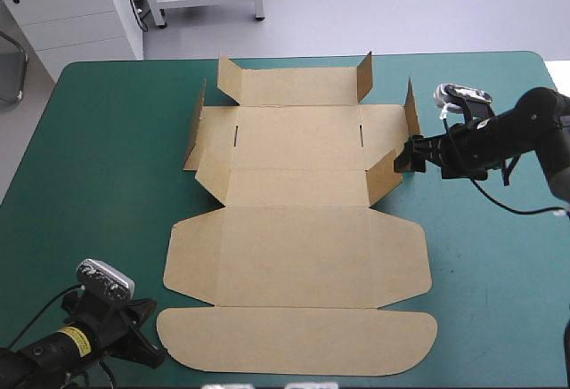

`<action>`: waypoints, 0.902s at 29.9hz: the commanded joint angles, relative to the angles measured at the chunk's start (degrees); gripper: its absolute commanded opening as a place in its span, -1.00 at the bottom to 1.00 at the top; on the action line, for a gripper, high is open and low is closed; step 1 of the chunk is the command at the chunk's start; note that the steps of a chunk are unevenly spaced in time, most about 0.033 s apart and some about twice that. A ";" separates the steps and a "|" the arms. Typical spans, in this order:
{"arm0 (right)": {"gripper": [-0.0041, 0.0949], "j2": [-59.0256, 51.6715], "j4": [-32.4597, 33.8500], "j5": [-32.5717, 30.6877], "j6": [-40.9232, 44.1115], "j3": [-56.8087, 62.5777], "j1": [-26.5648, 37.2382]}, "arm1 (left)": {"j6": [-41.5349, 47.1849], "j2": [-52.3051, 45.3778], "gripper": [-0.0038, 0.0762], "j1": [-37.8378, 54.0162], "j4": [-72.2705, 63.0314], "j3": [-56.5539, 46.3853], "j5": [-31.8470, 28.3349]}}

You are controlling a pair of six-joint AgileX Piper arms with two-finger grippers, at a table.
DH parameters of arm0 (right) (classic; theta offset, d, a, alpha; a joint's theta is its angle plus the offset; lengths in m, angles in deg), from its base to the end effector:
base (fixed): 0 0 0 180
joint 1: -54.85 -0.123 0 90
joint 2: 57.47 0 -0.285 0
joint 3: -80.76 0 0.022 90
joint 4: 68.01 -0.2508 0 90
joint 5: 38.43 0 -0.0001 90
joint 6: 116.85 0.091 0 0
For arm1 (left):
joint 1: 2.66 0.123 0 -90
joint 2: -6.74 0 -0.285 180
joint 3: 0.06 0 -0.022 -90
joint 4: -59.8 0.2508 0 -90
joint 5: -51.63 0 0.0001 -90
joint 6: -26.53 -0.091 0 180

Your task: Fold the box

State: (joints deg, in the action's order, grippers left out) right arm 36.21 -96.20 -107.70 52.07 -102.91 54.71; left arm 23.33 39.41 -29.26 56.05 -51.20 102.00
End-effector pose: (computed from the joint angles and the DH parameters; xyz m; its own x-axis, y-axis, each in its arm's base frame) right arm 0.3011 0.0410 0.3543 -0.9179 -0.0075 -0.3968 -0.1819 0.8966 0.4037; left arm 0.0625 -0.0364 0.2624 -0.6157 0.3240 -0.7183 0.4882 0.8724 -0.0250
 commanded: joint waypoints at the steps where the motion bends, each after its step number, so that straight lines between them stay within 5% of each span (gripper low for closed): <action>1: 0.77 3.46 -3.80 -0.91 -1.56 -5.42 -0.22 | 0.26 0.44 -0.92 -0.33 -0.85 1.79 -3.10; 27: 0.70 25.35 -9.50 -1.68 -2.65 -13.52 -2.05 | 0.26 0.44 -0.92 -0.33 -0.75 1.79 -3.10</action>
State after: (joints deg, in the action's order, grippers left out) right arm 63.80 -103.17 -108.16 50.55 -114.48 53.83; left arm 23.33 39.41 -29.26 56.10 -51.20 102.06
